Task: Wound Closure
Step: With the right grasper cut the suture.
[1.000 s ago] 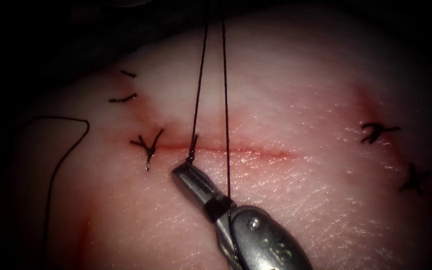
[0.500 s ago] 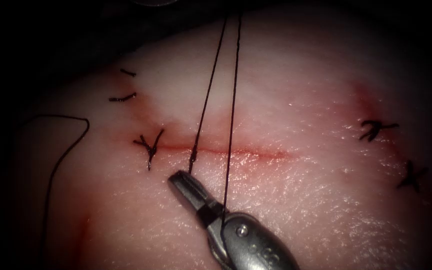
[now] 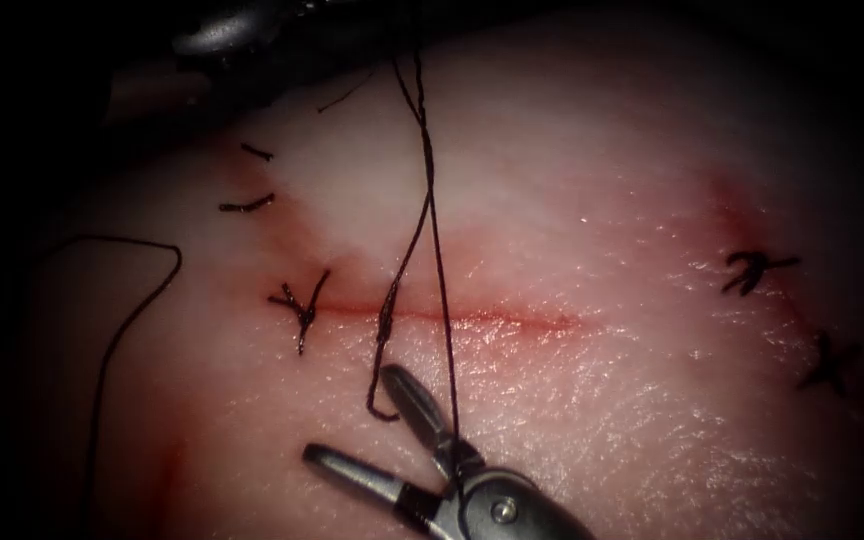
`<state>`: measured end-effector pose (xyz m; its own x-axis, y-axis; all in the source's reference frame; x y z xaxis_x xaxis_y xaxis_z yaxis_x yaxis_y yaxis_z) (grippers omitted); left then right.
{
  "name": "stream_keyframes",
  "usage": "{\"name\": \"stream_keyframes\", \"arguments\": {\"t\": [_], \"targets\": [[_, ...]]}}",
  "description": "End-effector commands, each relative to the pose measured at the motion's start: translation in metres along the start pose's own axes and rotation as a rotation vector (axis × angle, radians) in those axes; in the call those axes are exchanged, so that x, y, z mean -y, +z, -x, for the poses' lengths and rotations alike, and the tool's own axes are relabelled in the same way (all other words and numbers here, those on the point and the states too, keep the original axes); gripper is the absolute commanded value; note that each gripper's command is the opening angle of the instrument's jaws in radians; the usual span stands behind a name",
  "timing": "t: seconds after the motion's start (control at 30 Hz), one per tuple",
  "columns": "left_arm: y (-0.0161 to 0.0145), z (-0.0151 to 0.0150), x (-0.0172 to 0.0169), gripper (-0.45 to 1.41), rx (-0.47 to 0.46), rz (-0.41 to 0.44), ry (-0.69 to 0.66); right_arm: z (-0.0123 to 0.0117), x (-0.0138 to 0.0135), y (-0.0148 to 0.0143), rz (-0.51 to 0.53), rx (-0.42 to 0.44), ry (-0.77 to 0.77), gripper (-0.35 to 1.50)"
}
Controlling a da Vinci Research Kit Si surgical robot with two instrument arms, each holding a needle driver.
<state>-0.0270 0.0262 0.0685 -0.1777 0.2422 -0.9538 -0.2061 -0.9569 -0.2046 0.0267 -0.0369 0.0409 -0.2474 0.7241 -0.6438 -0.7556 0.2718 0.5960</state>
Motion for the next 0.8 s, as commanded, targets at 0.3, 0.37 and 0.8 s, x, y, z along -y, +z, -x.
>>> {"name": "stream_keyframes", "arguments": {"t": [0.3, 0.37, 0.8], "targets": [[-0.0041, -0.0099, -0.0027, -0.45, 0.011, 0.047, -0.128, -0.0037, -0.0008, 0.0008, -0.002, 0.057, 0.04, 1.18], [-0.0049, -0.0133, -0.0039, -0.45, 0.0, 0.062, -0.157, -0.0045, -0.0013, 0.0012, 0.0, 0.074, 0.045, 1.05], [-0.0058, -0.0235, -0.0088, -0.45, -0.005, 0.073, -0.141, -0.0056, -0.0035, 0.0042, 0.005, 0.127, 0.093, 0.98]]}}
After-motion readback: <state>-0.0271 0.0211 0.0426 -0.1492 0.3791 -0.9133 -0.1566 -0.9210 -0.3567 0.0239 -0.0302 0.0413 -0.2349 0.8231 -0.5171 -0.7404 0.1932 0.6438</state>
